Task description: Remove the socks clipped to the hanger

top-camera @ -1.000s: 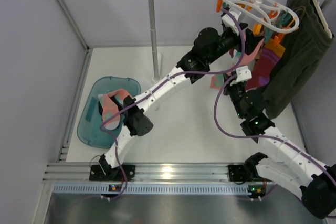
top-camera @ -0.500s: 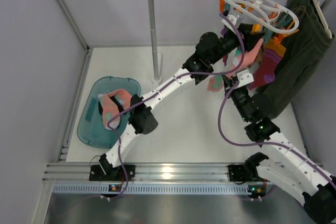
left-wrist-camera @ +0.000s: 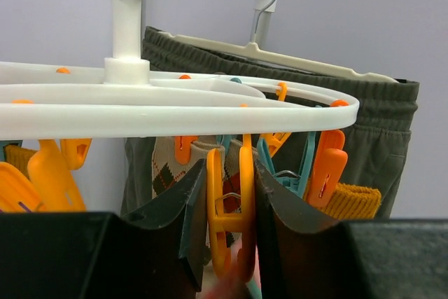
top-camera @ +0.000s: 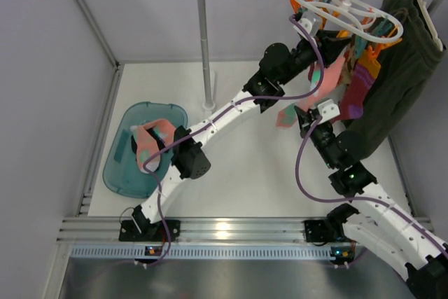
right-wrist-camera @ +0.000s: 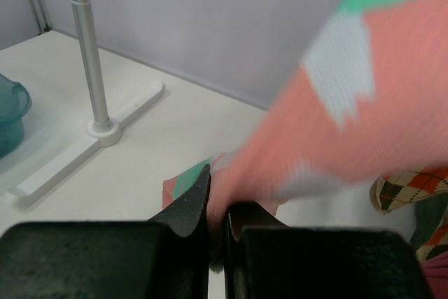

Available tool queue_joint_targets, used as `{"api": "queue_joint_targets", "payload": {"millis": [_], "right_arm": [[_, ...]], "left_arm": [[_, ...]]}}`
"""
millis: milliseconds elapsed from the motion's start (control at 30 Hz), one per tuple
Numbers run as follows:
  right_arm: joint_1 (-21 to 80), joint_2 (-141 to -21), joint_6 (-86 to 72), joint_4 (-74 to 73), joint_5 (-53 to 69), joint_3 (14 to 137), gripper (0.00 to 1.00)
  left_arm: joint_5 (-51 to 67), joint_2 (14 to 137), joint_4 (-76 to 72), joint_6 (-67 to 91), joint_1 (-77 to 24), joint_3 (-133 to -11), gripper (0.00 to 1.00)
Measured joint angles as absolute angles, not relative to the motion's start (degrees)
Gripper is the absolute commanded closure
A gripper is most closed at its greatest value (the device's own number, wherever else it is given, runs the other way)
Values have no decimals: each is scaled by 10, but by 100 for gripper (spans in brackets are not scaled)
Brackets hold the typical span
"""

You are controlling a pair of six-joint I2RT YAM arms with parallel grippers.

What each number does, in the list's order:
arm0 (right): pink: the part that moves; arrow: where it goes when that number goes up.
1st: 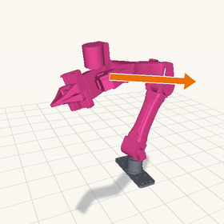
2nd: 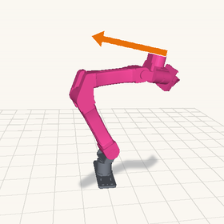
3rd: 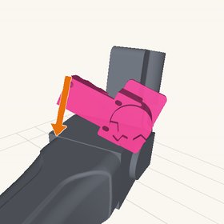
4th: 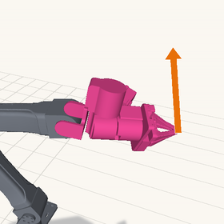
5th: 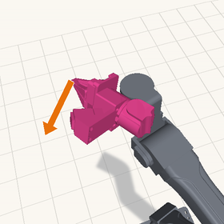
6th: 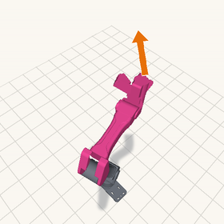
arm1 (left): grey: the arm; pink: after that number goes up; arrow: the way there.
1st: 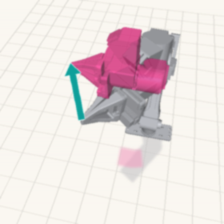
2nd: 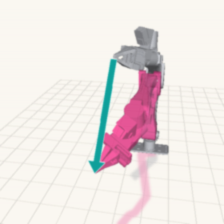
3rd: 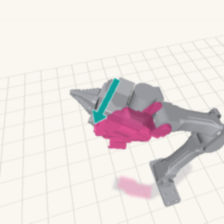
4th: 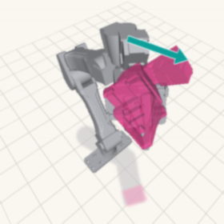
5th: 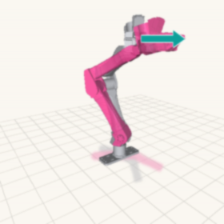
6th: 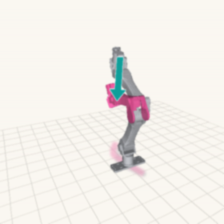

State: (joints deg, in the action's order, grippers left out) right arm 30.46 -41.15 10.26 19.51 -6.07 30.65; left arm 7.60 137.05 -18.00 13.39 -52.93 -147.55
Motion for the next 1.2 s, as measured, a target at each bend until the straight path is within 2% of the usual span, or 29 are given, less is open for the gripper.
{"api": "queue_joint_targets", "payload": {"millis": [267, 333, 400, 600, 633, 800, 900, 1067, 1200], "right_arm": [[305, -374, 57, 182, -40, 236, 100], [305, -369, 46, 175, -31, 227, 100], [305, -363, 37, 166, -24, 227, 100], [305, -316, 11, 126, -22, 231, 100], [305, -310, 6, 116, -22, 234, 100], [305, -316, -14, 71, -15, 268, 100], [305, -346, -25, 47, 6, 301, 100], [307, -452, -60, 47, 91, 368, 100], [349, -567, -96, 65, 129, 426, 100]], "left_arm": [[66, 1371, -187, 134, -529, -1475, 100], [67, 1368, -194, 134, -529, -1467, 79], [64, 1349, -203, 131, -529, -1426, 37], [31, 1251, -202, 121, -530, -1259, 10], [20, 1230, -199, 119, -530, -1229, 2], [-39, 1096, -197, 110, -531, -1062, 2], [-118, 982, -194, 110, -531, -933, 2], [-347, 780, -101, 136, -532, -768, 2], [-524, 632, 38, 182, -526, -704, 1]]}}
